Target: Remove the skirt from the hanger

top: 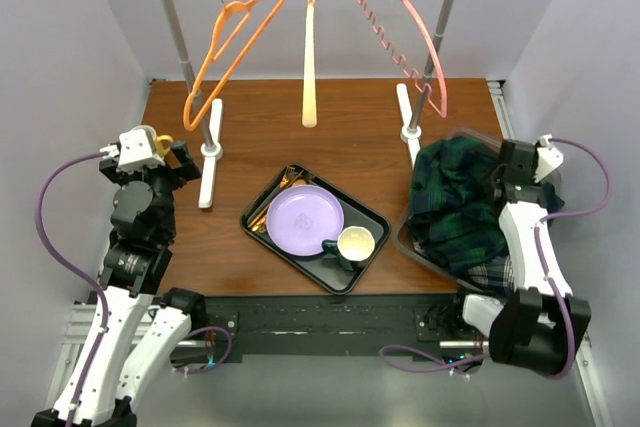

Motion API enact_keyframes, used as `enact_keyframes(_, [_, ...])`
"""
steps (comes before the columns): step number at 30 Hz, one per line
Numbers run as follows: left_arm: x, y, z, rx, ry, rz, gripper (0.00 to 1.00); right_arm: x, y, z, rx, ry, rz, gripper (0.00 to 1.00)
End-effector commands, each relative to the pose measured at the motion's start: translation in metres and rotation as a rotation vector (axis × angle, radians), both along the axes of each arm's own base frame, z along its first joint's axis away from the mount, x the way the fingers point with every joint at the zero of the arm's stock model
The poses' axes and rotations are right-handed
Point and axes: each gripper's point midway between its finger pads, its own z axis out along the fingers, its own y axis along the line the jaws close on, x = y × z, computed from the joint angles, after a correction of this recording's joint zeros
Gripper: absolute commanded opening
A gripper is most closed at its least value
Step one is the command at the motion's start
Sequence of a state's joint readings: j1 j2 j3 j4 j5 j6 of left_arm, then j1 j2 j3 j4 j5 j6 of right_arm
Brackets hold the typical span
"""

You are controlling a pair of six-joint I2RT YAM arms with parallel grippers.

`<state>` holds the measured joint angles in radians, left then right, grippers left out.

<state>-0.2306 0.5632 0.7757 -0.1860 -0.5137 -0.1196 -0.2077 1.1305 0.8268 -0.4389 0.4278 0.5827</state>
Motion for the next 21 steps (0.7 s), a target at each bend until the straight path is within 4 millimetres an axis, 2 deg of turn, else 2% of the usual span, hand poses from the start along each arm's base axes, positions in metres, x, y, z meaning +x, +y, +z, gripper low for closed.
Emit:
enact_keyframes(1, [0.001,0.0,0.013,-0.016,-0.056,0.004,1.0,0.001,0.008,0.057,-0.024,-0.093,0.07,0.53])
enact_keyframes(3, [0.001,-0.001,0.013,-0.018,-0.056,0.002,1.0,0.009,0.025,0.071,0.031,-0.133,0.153,0.53])
enact_keyframes(7, [0.002,-0.002,0.012,-0.016,-0.052,-0.004,1.0,0.021,0.051,0.079,0.124,-0.185,0.254,0.51])
enact_keyframes(10, [0.003,-0.003,0.011,-0.017,-0.051,-0.009,1.0,0.024,0.066,0.064,0.223,-0.199,0.272,0.49])
enact_keyframes(11, [0.004,-0.003,0.011,-0.017,-0.049,-0.009,1.0,0.022,0.07,0.053,0.258,-0.186,0.269,0.49])
enact_keyframes(12, [0.004,-0.003,0.011,-0.015,-0.047,-0.009,1.0,0.016,0.076,0.023,0.306,-0.131,0.263,0.49])
enact_keyframes(13, [0.004,-0.003,0.01,-0.015,-0.046,-0.009,1.0,0.017,0.078,0.012,0.34,-0.135,0.241,0.49])
enact_keyframes(14, [0.004,-0.003,0.011,-0.015,-0.047,-0.009,1.0,0.013,0.075,-0.003,0.335,-0.106,0.213,0.49])
enact_keyframes(15, [0.004,-0.003,0.01,-0.015,-0.046,-0.007,1.0,0.009,0.072,-0.029,0.332,-0.058,0.194,0.48])
enact_keyframes(16, [0.004,-0.003,0.01,-0.015,-0.046,-0.007,1.0,0.006,0.067,-0.042,0.319,-0.031,0.175,0.48])
enact_keyframes(19, [0.004,-0.005,0.009,-0.014,-0.044,-0.016,1.0,0.007,0.046,-0.076,0.237,0.058,0.139,0.47])
enact_keyframes(20, [0.005,-0.006,0.009,-0.014,-0.047,-0.021,1.0,0.007,0.039,-0.083,0.208,0.084,0.125,0.47])
enact_keyframes(21, [0.005,-0.006,0.009,-0.013,-0.047,-0.024,1.0,0.015,0.035,-0.079,0.173,0.082,0.152,0.46])
